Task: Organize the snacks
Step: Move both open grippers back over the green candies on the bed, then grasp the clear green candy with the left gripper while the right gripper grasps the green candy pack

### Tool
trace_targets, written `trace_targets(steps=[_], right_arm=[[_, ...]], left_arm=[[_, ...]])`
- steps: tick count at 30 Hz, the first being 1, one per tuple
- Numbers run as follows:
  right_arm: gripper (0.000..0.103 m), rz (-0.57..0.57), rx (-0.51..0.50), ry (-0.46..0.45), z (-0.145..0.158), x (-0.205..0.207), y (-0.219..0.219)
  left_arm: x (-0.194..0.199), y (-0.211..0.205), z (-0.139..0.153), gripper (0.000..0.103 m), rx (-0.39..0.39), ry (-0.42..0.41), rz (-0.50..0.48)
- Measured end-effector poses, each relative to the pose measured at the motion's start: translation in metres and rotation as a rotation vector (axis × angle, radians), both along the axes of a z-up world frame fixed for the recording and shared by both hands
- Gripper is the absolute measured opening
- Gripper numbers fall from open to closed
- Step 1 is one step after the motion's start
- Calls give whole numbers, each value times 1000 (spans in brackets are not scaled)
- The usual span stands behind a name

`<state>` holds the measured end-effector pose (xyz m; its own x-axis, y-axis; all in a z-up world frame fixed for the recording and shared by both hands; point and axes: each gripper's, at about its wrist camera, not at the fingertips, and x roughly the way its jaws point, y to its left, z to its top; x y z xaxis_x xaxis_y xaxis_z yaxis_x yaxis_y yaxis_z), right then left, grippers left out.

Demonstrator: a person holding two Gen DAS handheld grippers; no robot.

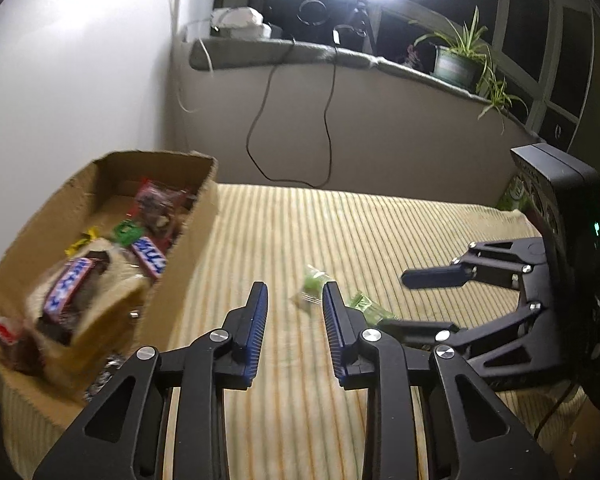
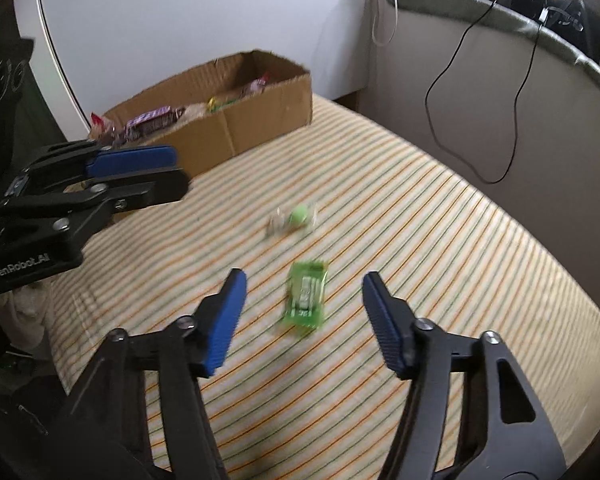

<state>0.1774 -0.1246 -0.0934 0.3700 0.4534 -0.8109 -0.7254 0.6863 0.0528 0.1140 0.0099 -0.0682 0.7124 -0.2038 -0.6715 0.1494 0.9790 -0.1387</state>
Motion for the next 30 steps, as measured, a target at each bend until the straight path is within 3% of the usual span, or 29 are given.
trace_targets(steps=[9,22,23,30], right_arm=[[45,-4,-23,43,-24,6,8],[40,-7,-42,32,-29,9,9],[39,-5,-46,29,-28,8,8],[25,-10,-69,12,-30,9,11]], left_arm=[[28,-16,-19,25,4,59,-50],[58,-31,-39,24,39,114,-81],[59,-32,-40,19,41,117,-84],[64,-34,-41,15,48,123,-86]])
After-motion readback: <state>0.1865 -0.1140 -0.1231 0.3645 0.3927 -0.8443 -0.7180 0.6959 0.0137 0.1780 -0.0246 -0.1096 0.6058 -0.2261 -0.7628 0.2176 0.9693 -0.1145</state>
